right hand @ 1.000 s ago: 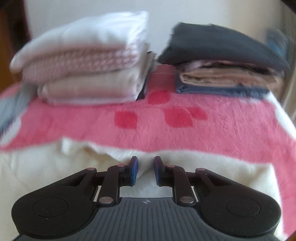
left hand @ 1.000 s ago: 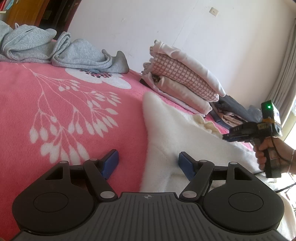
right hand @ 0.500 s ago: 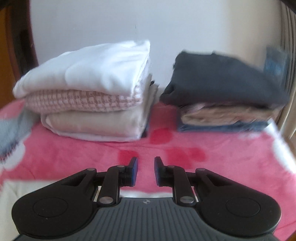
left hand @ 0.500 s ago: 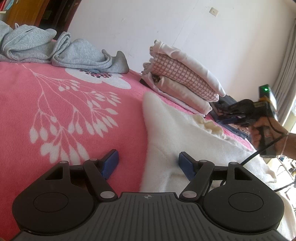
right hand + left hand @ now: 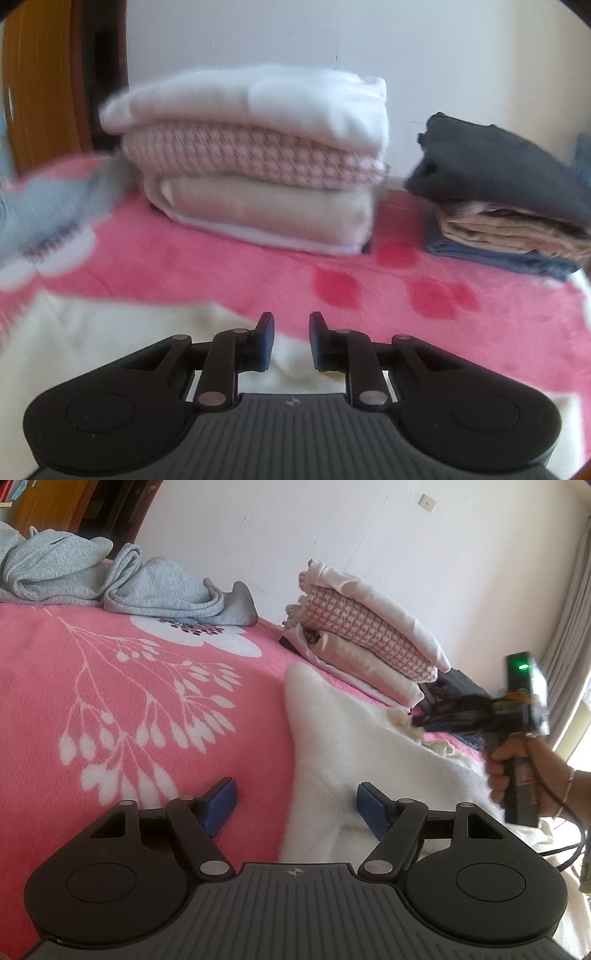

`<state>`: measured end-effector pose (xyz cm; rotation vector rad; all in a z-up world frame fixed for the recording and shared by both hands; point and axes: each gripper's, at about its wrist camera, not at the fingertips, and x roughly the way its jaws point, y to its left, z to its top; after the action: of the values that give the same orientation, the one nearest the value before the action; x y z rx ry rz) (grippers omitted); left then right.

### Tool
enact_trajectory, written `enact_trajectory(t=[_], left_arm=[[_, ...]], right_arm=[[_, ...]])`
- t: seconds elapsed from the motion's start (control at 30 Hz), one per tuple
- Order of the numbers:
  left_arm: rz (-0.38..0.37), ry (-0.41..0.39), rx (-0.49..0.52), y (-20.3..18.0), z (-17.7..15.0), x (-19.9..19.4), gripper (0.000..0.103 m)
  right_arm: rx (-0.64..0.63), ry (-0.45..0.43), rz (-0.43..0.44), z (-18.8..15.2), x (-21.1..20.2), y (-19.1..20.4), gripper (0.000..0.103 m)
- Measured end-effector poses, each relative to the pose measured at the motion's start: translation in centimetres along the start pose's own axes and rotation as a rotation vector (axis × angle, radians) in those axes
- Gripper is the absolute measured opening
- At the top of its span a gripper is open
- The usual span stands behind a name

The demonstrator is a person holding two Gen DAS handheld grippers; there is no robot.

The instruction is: Fold clothes

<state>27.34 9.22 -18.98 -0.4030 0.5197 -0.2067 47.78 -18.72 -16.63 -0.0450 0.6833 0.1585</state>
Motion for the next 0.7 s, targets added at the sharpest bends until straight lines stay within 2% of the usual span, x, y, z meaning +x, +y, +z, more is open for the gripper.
enact_trajectory(t=[0.07,0.13,0.2,0.33,0.4,0.5,0.6,0.7], left_arm=[[0.001,0.001,0.001,0.0,0.0,0.0,0.073],[0.001,0.001,0.000,0.0,0.0,0.0,0.073],[0.000,0.002,0.000,0.1,0.0,0.0,0.073],[0.004,0.004,0.002,0.0,0.1,0.0,0.073],[0.008,0.007,0.004,-0.1,0.2,0.1,0.073],[0.024,0.027,0.016,-0.5,0.6,0.1,0.073],[0.073,0.057,0.050,-1.6,2.1,-0.8,0.073],[0.088,-0.002,0.079,-3.1,3.9,-4.8,0.076]], right_arm=[[-0.057,0.069,-0.013,-1.2,1.9,1.5,0.023],[-0.156,0.047,-0.074,-1.6,1.7,3.1,0.023],[-0.138,0.036,-0.056,-0.6,0.0,2.8,0.023],[0.160,-0.102,0.043,0.5,-9.0,-1.7,0.023],[0.238,-0.119,0.081,-0.1,-13.9,-3.6,0.023],[0.288,-0.108,0.076,-1.4,-20.7,-5.6,0.023],[0.357,-0.076,0.081,-4.8,-26.2,-6.2,0.024],[0.391,-0.020,0.089,-9.3,-29.9,-4.6,0.026]])
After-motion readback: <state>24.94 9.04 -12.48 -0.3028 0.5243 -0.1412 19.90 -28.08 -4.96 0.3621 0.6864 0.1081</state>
